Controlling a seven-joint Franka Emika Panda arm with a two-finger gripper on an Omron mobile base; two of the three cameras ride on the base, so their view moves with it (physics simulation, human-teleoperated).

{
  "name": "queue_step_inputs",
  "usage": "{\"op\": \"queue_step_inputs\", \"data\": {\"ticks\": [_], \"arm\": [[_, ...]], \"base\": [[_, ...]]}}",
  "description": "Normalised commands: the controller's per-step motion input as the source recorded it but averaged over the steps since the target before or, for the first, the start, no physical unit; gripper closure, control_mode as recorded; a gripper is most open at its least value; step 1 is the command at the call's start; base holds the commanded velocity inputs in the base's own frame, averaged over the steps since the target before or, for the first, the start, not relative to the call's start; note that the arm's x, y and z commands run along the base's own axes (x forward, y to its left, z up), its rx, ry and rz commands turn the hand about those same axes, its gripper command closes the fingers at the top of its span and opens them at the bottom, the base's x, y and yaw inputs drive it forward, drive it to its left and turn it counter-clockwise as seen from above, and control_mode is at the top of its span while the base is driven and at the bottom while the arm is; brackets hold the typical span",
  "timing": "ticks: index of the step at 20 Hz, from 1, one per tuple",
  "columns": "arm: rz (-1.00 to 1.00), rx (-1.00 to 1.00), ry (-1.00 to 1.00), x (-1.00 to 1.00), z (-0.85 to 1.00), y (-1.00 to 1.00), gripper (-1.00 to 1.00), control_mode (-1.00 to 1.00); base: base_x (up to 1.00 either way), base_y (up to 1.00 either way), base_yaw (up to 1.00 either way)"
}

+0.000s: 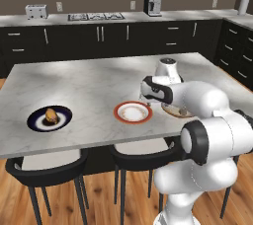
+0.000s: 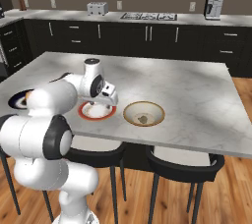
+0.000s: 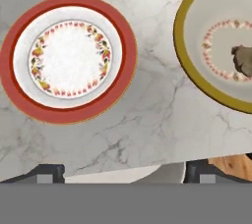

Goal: Pick the chicken drumstick and garlic from their plates and place them in the bowl. Then put the bowl in the fridge.

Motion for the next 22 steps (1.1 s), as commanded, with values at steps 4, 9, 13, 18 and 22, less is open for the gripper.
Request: {"op": "queue_step_inputs", "data": {"ticks": [4, 9, 13, 18, 22], "arm": [[0.12, 0.01, 0.06, 0.00, 0.14, 0.63, -1.00, -1.00], [0.16, 0.00, 0.04, 0.00, 0.06, 0.69, -1.00, -1.00], [0.21, 0.00, 0.00, 0.00, 0.00, 0.77, -1.00, -1.00], [0.14, 0.00, 0.00, 0.00, 0.00, 0.81, -1.00, -1.00], [0.01, 0.00, -0.03, 0.00, -0.02, 0.85, -1.00, -1.00]], "base": [[0.00, 0.00, 0.00], [0.00, 0.00, 0.00], [0.00, 0.00, 0.00], [0.00, 0.00, 0.00], [0.00, 0.00, 0.00]]}}
